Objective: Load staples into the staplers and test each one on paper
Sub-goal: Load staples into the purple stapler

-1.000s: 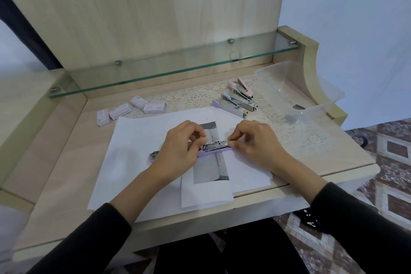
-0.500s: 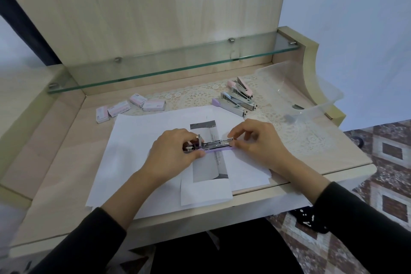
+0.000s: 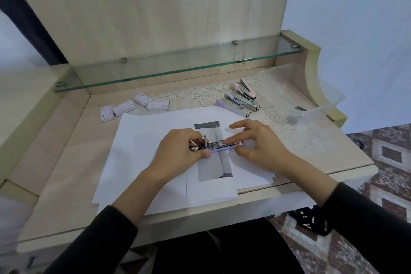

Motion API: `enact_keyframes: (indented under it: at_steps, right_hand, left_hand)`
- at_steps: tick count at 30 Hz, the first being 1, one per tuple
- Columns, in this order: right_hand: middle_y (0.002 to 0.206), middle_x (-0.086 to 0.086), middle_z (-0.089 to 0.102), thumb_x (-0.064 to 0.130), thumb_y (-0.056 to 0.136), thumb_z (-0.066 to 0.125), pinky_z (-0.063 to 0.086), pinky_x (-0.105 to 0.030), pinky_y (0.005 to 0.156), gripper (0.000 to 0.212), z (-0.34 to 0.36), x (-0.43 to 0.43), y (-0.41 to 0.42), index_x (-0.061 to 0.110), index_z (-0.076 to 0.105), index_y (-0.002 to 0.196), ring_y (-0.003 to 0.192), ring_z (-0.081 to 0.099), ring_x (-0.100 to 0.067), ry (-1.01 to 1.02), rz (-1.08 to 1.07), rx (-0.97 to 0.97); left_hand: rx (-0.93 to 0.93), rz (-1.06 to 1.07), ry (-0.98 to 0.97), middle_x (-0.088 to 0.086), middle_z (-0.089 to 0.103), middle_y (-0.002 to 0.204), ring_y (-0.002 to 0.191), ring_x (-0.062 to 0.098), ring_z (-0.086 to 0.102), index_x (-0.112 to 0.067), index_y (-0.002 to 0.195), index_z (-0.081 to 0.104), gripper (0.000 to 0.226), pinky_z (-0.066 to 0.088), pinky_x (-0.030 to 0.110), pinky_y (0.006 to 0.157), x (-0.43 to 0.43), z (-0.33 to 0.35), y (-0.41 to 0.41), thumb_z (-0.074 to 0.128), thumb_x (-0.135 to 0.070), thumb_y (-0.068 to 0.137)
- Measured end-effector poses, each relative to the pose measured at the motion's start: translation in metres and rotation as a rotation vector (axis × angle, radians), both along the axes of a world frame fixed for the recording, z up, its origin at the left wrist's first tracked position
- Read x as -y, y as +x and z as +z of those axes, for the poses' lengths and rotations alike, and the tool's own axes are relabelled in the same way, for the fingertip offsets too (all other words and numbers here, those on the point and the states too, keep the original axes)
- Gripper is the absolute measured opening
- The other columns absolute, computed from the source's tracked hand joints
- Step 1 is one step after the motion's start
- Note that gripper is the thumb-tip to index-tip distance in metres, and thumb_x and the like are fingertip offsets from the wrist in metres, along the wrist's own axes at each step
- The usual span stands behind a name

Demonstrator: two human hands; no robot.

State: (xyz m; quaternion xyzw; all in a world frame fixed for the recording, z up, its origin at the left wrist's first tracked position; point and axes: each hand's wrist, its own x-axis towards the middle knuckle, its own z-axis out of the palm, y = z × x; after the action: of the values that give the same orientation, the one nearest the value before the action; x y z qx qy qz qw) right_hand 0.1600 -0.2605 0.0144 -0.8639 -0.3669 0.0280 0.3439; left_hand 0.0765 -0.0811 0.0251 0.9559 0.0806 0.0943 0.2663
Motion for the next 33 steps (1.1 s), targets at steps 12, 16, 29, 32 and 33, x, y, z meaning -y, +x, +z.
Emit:
enact_keyframes:
  at_steps: [12, 16, 29, 32, 33]
  right_hand:
    - [0.099, 0.000, 0.067, 0.005, 0.076, 0.066, 0.037, -0.014, 0.066, 0.024, 0.003, -0.015, 0.000, 0.022, 0.073, 0.092, 0.080, 0.057, -0.014, 0.087, 0.025, -0.035]
    - [0.084, 0.007, 0.065, 0.012, 0.076, 0.070, 0.036, -0.004, 0.060, 0.020, 0.005, -0.016, 0.005, 0.021, 0.072, 0.094, 0.068, 0.053, -0.007, 0.026, -0.003, -0.052]
    - [0.076, -0.005, 0.061, -0.004, 0.067, 0.070, 0.043, -0.028, 0.056, 0.025, -0.007, -0.017, 0.010, 0.016, 0.075, 0.081, 0.063, 0.058, -0.025, 0.102, 0.085, 0.291]
    - [0.074, -0.007, 0.061, -0.005, 0.065, 0.067, 0.042, -0.024, 0.052, 0.021, -0.008, -0.020, 0.004, 0.012, 0.074, 0.076, 0.054, 0.057, -0.022, 0.165, 0.098, 0.402]
    - [0.074, -0.007, 0.061, -0.003, 0.066, 0.067, 0.040, -0.022, 0.053, 0.018, -0.008, -0.021, 0.003, 0.011, 0.073, 0.075, 0.054, 0.056, -0.021, 0.182, 0.090, 0.437]
  left_hand:
    - [0.004, -0.038, 0.029, -0.004, 0.069, 0.090, 0.078, 0.014, 0.059, -0.017, 0.088, 0.070, 0.025, 0.051, 0.035, 0.074, -0.003, 0.000, 0.001, 0.075, -0.035, 0.072]
    - [0.105, -0.067, 0.116, -0.006, 0.066, 0.089, 0.081, 0.013, 0.055, -0.020, 0.090, 0.070, 0.022, 0.048, 0.034, 0.073, -0.006, -0.003, -0.001, 0.077, -0.028, 0.071]
    - [0.038, -0.132, -0.006, -0.013, 0.065, 0.104, 0.090, 0.006, 0.056, -0.034, 0.116, 0.061, 0.049, 0.045, 0.022, 0.080, -0.022, 0.003, -0.015, 0.073, -0.045, 0.070]
    - [0.082, -0.078, 0.043, -0.006, 0.063, 0.096, 0.081, 0.011, 0.055, -0.026, 0.114, 0.064, 0.046, 0.046, 0.025, 0.075, -0.016, 0.002, -0.011, 0.072, -0.042, 0.072]
    - [0.110, -0.069, 0.027, -0.004, 0.062, 0.093, 0.077, 0.012, 0.055, -0.023, 0.112, 0.066, 0.041, 0.045, 0.023, 0.072, -0.016, 0.001, -0.009, 0.073, -0.036, 0.073]
